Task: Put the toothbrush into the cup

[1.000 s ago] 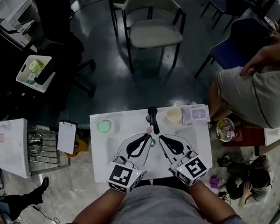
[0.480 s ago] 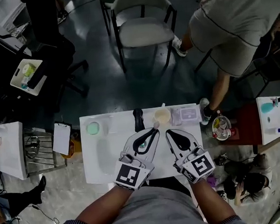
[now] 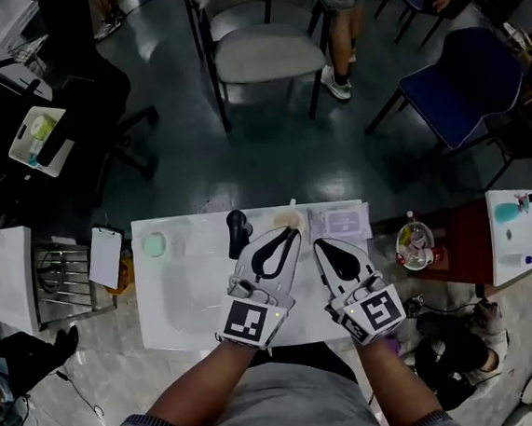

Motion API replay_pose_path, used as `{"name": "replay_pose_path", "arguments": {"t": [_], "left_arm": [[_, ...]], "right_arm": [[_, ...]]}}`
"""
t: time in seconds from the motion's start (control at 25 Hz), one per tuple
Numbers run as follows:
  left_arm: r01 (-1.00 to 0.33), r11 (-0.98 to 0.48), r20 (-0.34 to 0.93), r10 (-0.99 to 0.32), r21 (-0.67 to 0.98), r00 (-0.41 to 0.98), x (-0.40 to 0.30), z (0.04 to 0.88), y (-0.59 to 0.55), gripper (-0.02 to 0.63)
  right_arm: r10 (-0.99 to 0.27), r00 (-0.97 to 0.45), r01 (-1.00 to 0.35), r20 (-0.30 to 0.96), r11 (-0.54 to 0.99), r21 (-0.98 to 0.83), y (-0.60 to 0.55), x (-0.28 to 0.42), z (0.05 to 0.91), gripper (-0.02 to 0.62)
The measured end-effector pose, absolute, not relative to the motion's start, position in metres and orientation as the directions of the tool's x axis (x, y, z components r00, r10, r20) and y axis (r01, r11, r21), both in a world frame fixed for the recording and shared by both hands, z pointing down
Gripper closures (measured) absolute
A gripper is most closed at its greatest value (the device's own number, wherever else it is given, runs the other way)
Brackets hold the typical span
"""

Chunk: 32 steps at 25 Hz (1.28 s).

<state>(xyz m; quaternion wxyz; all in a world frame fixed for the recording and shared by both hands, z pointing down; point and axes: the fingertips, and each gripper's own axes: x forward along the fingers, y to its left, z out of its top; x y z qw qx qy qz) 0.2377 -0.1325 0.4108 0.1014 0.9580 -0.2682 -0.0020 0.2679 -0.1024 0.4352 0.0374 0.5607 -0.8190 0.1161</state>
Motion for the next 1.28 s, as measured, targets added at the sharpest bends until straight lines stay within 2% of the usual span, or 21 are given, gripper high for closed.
{"name": "replay_pose_path", "arguments": {"t": [0.52, 1.28], "left_arm": [[-0.603, -0.779, 0.056, -0.604, 0.17, 0.795, 0.269, 0.462, -0.17, 0.574], [-0.697, -0.711, 0.174, -0.677, 0.094, 0.715, 0.274, 0.543, -0.183, 0.574]], "right_arm": [[-0.893, -0.402, -0.911, 0.202, 0.368, -0.187, -0.137, 0.299, 0.478, 0.586], [-0.865, -0.439, -0.89, 0.243, 0.382, -0.248, -0.137, 0.299, 0.527, 0.586]]}}
